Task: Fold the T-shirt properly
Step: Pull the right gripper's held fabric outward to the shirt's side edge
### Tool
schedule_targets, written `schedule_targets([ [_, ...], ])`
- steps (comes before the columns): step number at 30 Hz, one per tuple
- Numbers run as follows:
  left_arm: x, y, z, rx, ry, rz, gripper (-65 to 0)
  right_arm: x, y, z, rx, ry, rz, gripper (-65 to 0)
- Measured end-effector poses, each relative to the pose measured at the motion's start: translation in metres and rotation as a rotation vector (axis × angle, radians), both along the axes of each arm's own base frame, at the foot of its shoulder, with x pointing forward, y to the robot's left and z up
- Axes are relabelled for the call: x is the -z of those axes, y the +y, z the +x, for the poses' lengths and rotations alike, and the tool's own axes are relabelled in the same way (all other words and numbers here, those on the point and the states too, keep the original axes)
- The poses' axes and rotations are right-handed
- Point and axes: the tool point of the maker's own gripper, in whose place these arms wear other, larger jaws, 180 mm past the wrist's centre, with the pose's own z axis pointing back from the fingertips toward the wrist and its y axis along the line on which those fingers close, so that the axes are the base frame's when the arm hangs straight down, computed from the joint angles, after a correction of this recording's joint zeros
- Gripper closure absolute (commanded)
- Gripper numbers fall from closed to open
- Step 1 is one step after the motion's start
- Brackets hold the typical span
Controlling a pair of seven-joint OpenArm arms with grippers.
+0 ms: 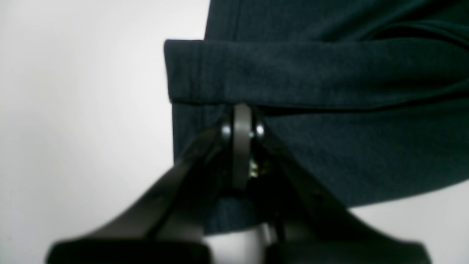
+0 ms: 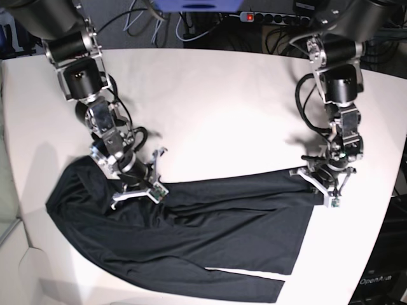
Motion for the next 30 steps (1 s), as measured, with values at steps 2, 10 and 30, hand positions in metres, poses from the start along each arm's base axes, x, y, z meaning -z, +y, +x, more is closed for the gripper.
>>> schedule_targets([
  [2,0.0,0.0,0.0,0.003,0.0,-0.001,0.0,0.004,-0.002,0.0,0.003,0.015,-0.005,0.0],
  [10,0.0,0.0,0.0,0.002,0.0,0.0,0.0,0.008,-0.001,0.001,-0.013,0.013,0.006,0.0],
  [30,0.001,0.007,-0.005,-0.002,0.0,0.007,0.0,-0.102,-0.084,0.105,0.269,-0.588,-0.358,0.0],
])
